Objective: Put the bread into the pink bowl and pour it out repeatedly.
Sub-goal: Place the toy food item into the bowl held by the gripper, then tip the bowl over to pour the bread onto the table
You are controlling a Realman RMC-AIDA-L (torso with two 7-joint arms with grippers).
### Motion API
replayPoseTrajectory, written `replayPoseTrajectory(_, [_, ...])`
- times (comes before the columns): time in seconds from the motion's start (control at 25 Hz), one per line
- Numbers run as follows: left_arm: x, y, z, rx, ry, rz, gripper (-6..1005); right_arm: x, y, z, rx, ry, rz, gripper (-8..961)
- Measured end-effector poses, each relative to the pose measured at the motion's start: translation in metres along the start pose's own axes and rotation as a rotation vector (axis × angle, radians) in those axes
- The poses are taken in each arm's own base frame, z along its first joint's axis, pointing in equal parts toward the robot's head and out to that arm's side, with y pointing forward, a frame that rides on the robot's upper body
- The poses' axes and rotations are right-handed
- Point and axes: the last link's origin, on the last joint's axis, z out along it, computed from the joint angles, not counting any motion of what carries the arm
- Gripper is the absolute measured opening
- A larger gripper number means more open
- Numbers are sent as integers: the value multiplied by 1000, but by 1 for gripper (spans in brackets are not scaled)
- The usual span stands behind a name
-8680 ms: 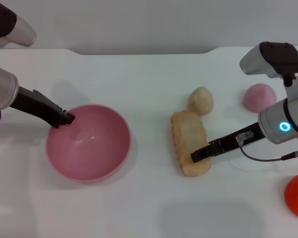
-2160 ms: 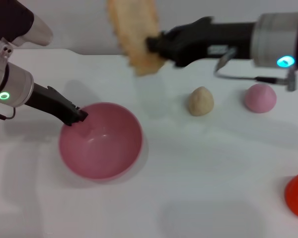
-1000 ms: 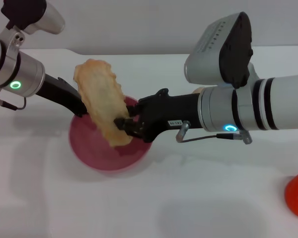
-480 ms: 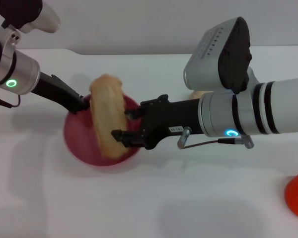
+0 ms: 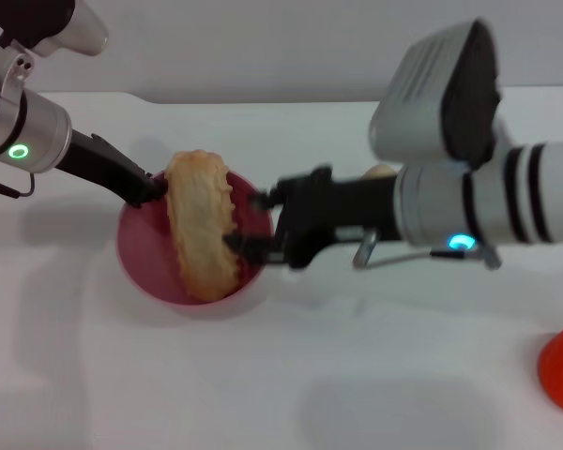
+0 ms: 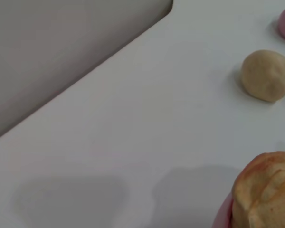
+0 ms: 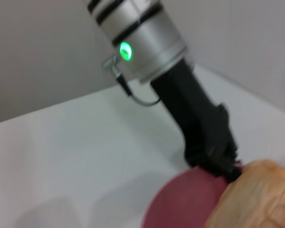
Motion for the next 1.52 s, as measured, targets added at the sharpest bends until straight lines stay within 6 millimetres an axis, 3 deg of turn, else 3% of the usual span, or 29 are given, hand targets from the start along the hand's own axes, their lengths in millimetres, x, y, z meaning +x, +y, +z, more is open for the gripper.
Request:
replayPoseTrajectory(0.28, [4,1,3,8,13,-3,54,-40,-13,-40,158,-167,-192,566])
replayPoseTrajectory(0.56, [10,8,11,-4,42,-20,55,-50,-47,-58,405,-289,-246,567])
replayPoseTrajectory(1.0, [20,16,18,-22,92,-62,55,-35,-104,-88,762,-545,65,567])
replayPoseTrajectory(1.52, [33,15,17,-18,173,-91,55,-16,-119,-95,826,-592,232,567])
